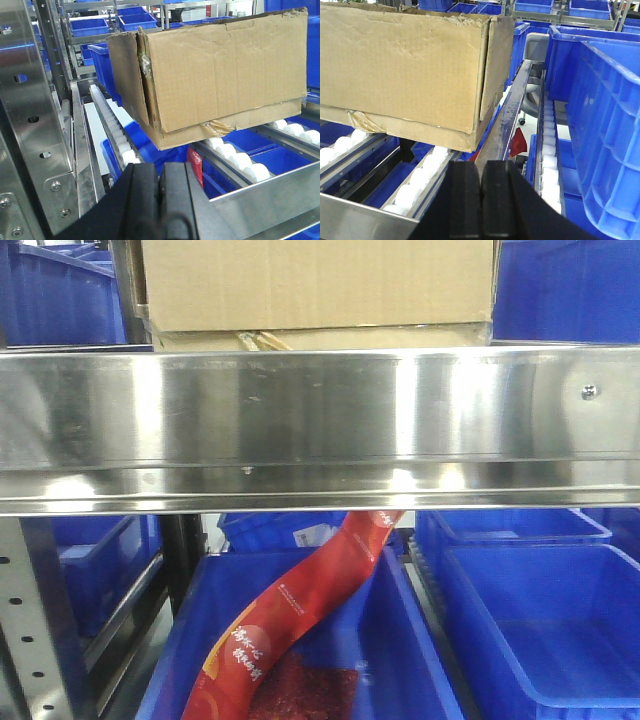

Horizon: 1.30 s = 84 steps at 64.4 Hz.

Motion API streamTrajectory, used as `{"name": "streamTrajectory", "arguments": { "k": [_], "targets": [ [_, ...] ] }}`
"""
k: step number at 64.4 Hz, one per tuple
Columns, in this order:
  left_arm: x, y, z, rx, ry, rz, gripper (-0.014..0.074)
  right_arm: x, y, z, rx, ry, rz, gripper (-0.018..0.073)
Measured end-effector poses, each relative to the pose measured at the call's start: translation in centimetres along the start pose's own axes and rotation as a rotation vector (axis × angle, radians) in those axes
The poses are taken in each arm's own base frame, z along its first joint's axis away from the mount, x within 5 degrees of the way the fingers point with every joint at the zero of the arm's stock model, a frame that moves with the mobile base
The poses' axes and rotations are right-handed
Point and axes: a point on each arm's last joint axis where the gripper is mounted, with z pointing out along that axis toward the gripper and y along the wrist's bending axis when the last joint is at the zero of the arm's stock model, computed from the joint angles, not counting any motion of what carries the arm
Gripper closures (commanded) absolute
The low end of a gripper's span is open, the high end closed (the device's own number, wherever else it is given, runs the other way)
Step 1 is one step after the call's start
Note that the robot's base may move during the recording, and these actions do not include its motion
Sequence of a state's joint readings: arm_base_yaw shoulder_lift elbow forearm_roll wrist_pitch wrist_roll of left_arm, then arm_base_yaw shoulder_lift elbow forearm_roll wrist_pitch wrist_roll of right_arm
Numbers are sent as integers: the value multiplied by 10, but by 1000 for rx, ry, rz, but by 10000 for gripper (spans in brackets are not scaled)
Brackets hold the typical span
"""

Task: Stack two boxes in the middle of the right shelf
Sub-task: 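Open both grippers and withdraw them from the boxes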

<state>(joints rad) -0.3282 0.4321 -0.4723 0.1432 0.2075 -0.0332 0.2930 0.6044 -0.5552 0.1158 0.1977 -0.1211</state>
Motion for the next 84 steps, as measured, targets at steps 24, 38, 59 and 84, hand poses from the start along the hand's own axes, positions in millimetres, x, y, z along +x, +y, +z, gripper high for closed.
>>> {"name": "streamTrajectory", "arguments": {
  "k": [24, 38, 59, 84],
  "targets": [
    [11, 7, -11, -93, -19, -87, 708, 0, 0, 0, 0, -2, 0, 727],
    [53, 11, -34, -278, -56, -99, 708, 0, 0, 0, 0, -2, -3, 727],
    [121, 7, -34, -368, -59, -135, 708, -1, 0, 0, 0, -6, -3, 727],
    [122, 7, -34, -364, -62, -134, 708, -3, 0, -1, 3, -31, -1, 727]
  ]
}}
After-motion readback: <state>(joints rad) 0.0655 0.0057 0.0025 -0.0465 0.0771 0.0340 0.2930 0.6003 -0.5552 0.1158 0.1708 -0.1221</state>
